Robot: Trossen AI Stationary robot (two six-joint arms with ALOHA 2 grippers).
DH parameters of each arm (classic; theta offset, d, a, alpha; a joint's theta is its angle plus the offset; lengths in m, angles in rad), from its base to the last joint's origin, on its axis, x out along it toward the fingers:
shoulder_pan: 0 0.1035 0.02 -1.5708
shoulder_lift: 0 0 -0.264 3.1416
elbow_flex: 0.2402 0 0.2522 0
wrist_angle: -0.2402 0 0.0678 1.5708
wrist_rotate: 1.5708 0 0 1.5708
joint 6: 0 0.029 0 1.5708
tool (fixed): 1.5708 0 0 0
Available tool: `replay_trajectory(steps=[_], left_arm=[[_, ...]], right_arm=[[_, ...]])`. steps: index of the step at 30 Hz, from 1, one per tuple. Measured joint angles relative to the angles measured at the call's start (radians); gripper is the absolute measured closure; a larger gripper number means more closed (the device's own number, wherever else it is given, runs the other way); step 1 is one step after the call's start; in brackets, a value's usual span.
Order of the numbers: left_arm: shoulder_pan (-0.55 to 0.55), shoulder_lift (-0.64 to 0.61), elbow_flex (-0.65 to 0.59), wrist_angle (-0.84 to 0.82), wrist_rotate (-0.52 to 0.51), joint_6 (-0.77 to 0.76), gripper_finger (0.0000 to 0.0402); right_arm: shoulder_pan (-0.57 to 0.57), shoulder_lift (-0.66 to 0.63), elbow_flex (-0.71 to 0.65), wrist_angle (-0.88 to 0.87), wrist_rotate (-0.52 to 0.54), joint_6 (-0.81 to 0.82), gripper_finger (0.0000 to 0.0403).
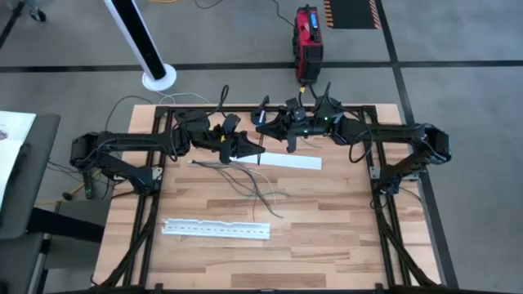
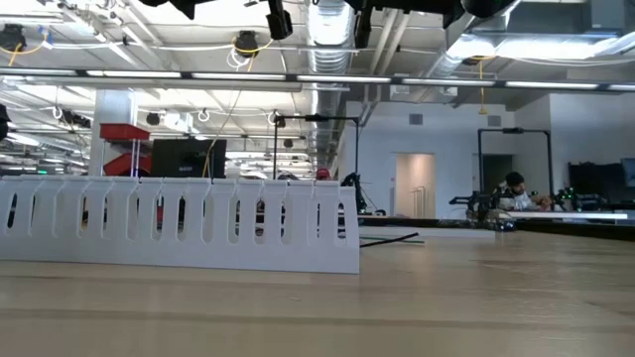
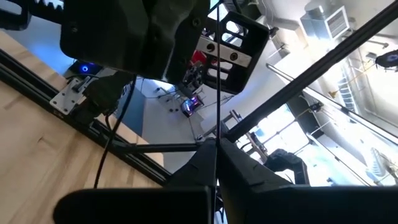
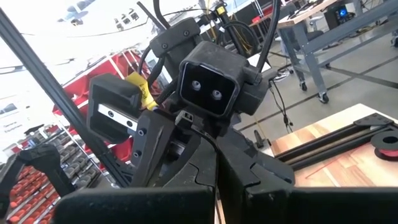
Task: Ziptie cables
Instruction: Insert the black zip tie into the locking head
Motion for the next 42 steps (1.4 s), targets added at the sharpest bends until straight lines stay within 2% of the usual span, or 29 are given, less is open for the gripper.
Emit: replay_trajectory(steps=[42], left_arm=[[-0.012, 0.0, 0.0, 0.048, -0.03, -0.066, 0.0401]], right_arm=[[0.005, 0.0, 0.01, 0.045, -0.043, -0.034, 0.0403]])
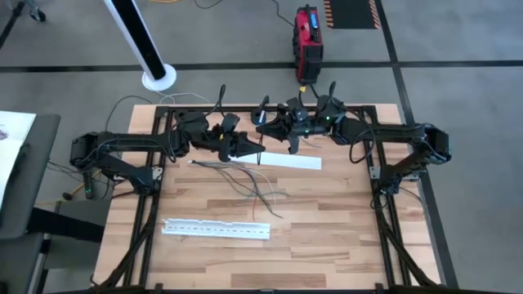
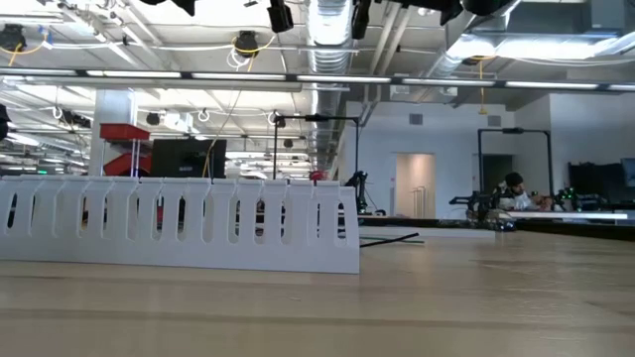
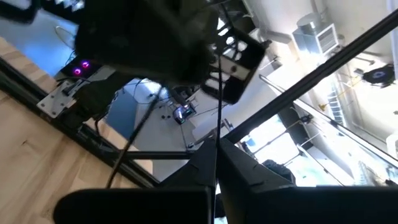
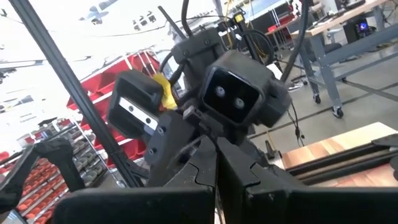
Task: Ziptie cables
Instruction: Insert the black zip tie into the locking head
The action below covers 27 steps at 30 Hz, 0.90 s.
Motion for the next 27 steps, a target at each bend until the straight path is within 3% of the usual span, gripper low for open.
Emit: replay_trajectory(steps=[27], left_arm=[[-0.014, 0.004, 0.0, -0.011, -0.01, -0.008, 0.0401]], right_arm=[[-0.016, 0.0, 0.0, -0.047, 0.006, -0.006, 0.0403]])
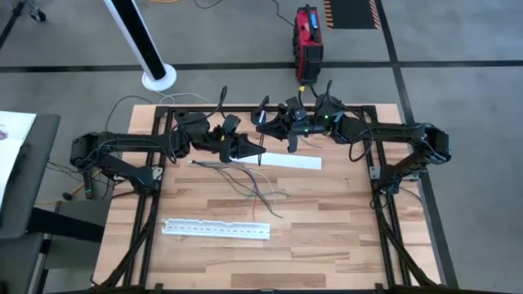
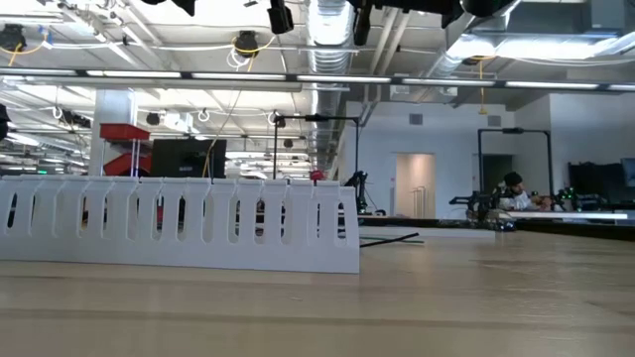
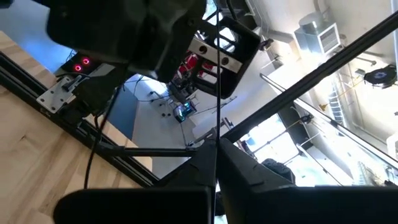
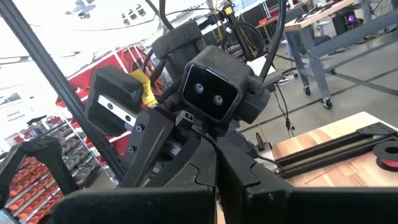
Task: Ziptie cables
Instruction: Insert the black zip tie into the locking head
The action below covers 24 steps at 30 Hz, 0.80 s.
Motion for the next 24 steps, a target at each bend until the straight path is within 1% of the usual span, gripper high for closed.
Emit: replay_trajectory(steps=[24], left_arm=[[0.002, 0.0, 0.0, -0.005, -0.017, -0.013, 0.0401]], right_arm=[[0.015, 0.0, 0.0, 0.001, -0.005, -0.027, 0.0403]])
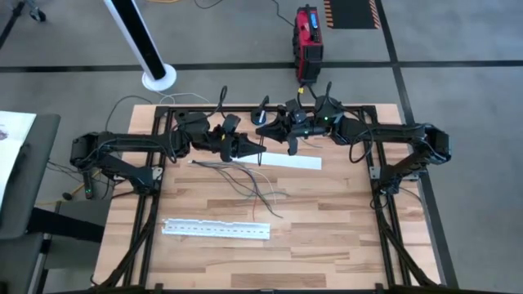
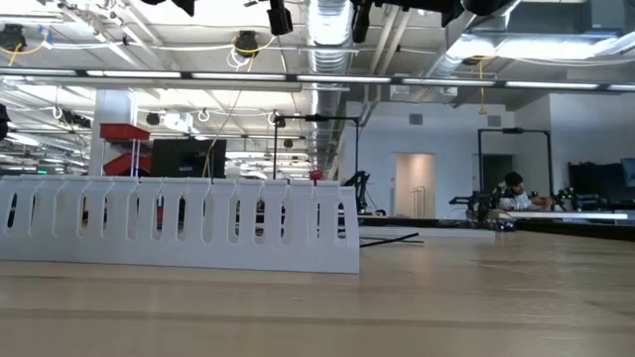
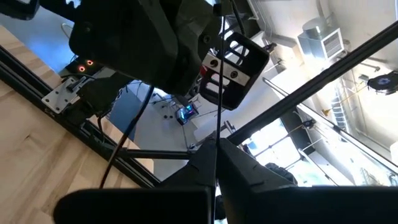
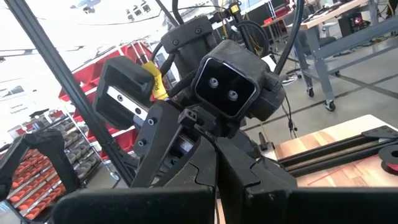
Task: Ziptie cables
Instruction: Insert the black zip tie into the locking head
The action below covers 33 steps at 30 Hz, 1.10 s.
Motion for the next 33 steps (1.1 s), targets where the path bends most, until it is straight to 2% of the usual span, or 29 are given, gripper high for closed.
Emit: replay_trajectory(steps=[8, 15, 26, 33], left_arm=[[0.011, 0.0, 0.0, 0.004, 0.004, -0.019, 0.0401], [0.011, 0.0, 0.0, 0.011, 0.015, -0.066, 0.0401], [0.01, 0.0, 0.0, 0.03, 0.038, -0.178, 0.0401], [0.01, 0.0, 0.0, 0.029, 0.06, -0.26, 0.0401]], right_arm=[[0.002, 0.0, 0.0, -0.006, 0.0, -0.004, 0.0403], [0.024, 0.0, 0.0, -0.075, 0.001, -0.073, 0.0403], [0.078, 0.0, 0.0, -0.114, 0.041, -0.208, 0.0403], [0.122, 0.0, 0.0, -0.2, 0.096, -0.273, 0.0403]])
